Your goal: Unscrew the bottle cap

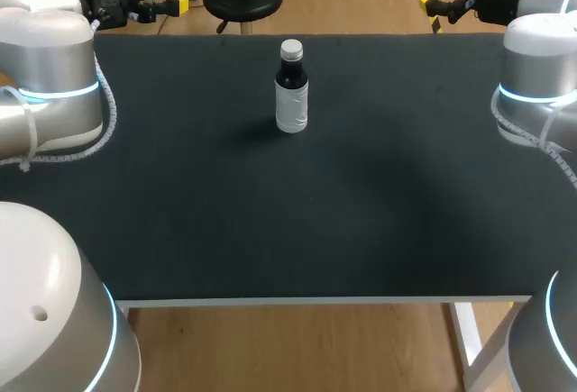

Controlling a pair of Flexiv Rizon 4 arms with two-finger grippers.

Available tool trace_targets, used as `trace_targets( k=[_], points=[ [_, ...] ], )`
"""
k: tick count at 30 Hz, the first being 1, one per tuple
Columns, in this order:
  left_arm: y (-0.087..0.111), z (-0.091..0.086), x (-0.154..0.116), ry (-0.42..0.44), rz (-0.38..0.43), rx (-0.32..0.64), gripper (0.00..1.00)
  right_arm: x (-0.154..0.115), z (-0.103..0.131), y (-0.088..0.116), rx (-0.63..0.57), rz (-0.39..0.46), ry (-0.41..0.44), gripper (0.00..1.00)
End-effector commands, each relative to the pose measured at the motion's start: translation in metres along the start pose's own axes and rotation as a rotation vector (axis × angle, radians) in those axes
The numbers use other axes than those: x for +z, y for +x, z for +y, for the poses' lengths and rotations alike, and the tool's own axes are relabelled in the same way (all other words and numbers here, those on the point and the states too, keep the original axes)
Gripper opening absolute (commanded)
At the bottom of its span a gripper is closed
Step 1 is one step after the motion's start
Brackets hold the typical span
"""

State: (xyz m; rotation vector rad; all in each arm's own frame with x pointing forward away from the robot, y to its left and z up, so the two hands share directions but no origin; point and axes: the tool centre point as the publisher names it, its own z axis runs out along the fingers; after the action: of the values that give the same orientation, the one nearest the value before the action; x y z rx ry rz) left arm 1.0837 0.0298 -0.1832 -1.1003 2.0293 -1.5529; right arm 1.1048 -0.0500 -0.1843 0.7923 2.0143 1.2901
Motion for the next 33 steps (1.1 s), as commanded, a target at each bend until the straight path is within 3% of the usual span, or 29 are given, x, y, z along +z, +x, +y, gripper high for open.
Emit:
trace_targets(
  k=[1, 18, 20, 24, 28, 33],
  points=[
    [0.0, 0.0, 0.0, -0.001, 0.0, -0.001, 1.0, 0.0, 0.0, 0.0, 0.0, 0.0, 0.0, 1.0],
    [0.0, 0.0, 0.0, -0.001, 0.0, -0.001, 1.0, 0.0, 0.0, 0.0, 0.0, 0.0, 0.0, 1.0],
    [0.006, 0.003, 0.005, -0.006, 0.029, 0.003, 1.0, 0.0, 0.0, 0.0, 0.0, 0.0, 0.0, 1.0],
    [0.018, 0.007, 0.014, 0.028, 0.163, 0.036, 1.0, 0.0, 0.0, 0.0, 0.0, 0.0, 0.0, 1.0],
    [0.029, 0.012, 0.021, 0.078, 0.344, 0.115, 1.0, 0.0, 0.0, 0.0, 0.0, 0.0, 0.0, 1.0],
    [0.036, 0.024, 0.031, 0.137, 0.498, 0.218, 1.0, 0.0, 0.0, 0.0, 0.0, 0.0, 0.0, 1.0]
  ],
)
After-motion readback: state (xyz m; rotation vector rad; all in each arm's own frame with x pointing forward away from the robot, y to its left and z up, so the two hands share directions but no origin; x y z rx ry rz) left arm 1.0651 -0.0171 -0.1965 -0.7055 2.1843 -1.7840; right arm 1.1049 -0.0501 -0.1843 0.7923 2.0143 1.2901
